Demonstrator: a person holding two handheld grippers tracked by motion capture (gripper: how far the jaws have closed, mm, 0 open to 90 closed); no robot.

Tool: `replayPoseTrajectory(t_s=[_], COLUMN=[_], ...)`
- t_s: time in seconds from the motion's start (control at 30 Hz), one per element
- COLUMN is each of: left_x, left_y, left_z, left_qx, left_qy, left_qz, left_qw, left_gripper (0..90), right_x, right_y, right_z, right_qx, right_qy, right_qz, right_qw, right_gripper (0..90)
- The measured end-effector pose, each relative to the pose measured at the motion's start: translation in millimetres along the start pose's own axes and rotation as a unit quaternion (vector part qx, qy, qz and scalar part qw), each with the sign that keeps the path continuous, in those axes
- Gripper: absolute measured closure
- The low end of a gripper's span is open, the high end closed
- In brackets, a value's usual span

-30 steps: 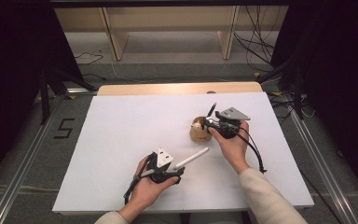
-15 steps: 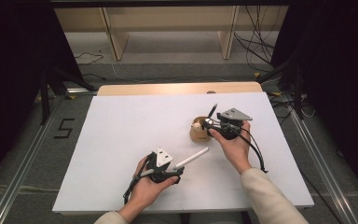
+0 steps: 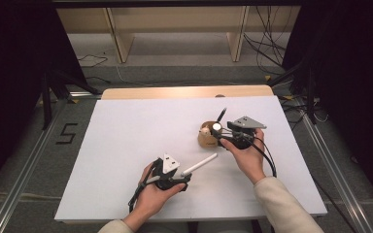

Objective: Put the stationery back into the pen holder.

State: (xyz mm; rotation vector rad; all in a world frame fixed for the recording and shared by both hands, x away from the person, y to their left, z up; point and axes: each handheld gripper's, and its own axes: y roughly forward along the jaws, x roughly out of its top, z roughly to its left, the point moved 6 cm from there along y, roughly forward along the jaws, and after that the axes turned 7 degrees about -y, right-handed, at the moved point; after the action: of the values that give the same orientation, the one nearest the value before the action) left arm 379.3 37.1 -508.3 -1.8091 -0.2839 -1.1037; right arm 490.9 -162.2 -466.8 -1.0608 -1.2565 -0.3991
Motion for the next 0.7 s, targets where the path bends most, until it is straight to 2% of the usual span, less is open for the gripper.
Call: replayPoseTrajectory(t_s=[0.43,0.7], left_x=[0.2,0.2], left_y=[-0.3,-0.4], left_z=[1.5,1.5], left_qx=[0.002,0.002], left_qy=[0.001,0.003], left_qz=[0.003,0.005], left_qw=[1.0,1.0], left_gripper=[34.2,34.4], right_x=[-11.1,-21.9], right_y=[-19.7,-27.6], right_z=[5.8,11.8], right_qx=[0.014,0.025], right_qy=[-0.009,-0.018], right_qz=[0.007,0.022], right_qw=[0.9998,0.9993], right_gripper=[31.4,31.4])
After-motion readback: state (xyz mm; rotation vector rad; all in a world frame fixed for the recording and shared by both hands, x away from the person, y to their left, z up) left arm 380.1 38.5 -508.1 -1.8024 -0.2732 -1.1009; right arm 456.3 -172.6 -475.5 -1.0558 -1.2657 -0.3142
